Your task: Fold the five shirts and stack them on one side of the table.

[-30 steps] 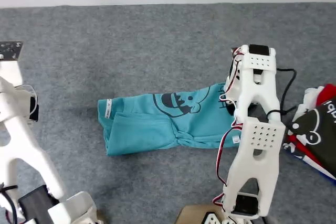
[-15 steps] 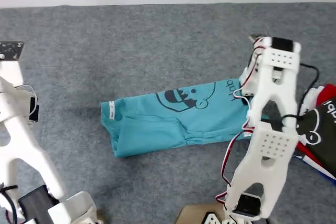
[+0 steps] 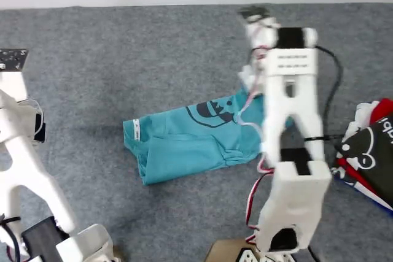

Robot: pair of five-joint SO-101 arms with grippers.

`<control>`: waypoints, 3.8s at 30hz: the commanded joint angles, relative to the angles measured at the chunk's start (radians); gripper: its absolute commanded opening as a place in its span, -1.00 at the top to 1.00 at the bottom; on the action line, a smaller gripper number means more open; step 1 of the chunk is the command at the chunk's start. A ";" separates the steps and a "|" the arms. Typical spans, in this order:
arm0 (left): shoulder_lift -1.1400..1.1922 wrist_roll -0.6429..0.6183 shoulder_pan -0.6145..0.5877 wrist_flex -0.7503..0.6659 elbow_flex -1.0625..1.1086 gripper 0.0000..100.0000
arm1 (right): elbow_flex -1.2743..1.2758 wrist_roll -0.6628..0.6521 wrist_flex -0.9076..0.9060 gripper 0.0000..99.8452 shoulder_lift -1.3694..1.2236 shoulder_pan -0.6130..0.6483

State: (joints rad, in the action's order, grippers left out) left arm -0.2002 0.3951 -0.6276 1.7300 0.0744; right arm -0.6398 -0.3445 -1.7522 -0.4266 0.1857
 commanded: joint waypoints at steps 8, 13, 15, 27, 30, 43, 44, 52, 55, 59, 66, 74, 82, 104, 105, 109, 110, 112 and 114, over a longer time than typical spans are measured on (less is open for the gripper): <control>-0.043 0.008 0.009 0.015 -0.010 0.99 | 0.031 -0.005 -0.019 0.98 0.074 0.395; -0.044 0.008 0.005 0.015 -0.010 0.99 | 0.029 -0.008 0.031 0.98 0.012 0.487; -0.044 0.008 0.005 0.015 -0.010 0.99 | 0.026 -0.009 0.045 0.98 -0.018 0.512; -0.044 0.008 0.003 0.015 -0.010 0.99 | 0.026 -0.009 0.153 0.98 -0.105 0.625; -0.044 0.008 0.003 0.015 -0.007 0.99 | 0.026 -0.009 0.189 0.98 -0.114 0.633; -0.044 0.009 0.003 0.018 -0.005 0.99 | -0.002 -0.009 0.142 0.56 -0.039 0.673; -0.044 0.009 0.003 0.018 -0.005 0.99 | -0.002 -0.009 0.131 0.56 -0.025 0.670; -0.044 0.009 0.003 0.020 -0.005 0.99 | 0.000 -0.011 0.028 0.74 -0.001 0.456; -0.044 0.009 0.003 0.018 -0.005 0.99 | 0.000 -0.040 0.027 1.00 -0.035 0.381; -0.044 0.009 0.003 0.018 -0.005 0.99 | 0.003 -0.087 0.002 0.98 -0.107 0.309; -0.044 0.006 0.003 0.020 -0.005 0.99 | 0.003 -0.086 -0.002 0.98 -0.226 0.340; -0.044 0.005 0.002 0.020 -0.005 0.99 | 0.000 -0.080 -0.035 0.98 -0.208 0.578; -0.044 0.005 0.002 0.021 -0.005 0.99 | 0.005 -0.086 -0.042 0.98 -0.002 0.642; -0.044 0.003 0.002 0.020 -0.005 0.99 | -0.003 -0.080 -0.018 0.98 -0.220 0.625; -0.044 0.003 0.002 0.020 -0.005 0.99 | -0.005 -0.080 -0.025 0.98 -0.197 0.648; -0.044 0.003 0.002 0.020 -0.005 0.99 | -0.005 -0.080 -0.041 0.98 -0.088 0.720; -0.044 0.003 0.002 0.020 -0.005 0.99 | -0.003 -0.080 -0.042 0.98 -0.056 0.731; -0.044 0.003 0.002 0.020 -0.005 0.99 | -0.003 -0.080 -0.042 0.98 0.004 0.737; -0.044 0.003 0.002 0.020 -0.005 0.99 | -0.002 -0.081 -0.042 0.98 0.048 0.717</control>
State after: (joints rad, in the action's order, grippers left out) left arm -0.2002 0.3951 -0.6276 1.7300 0.0744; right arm -0.6045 -0.4196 -1.7507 -0.5017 0.9083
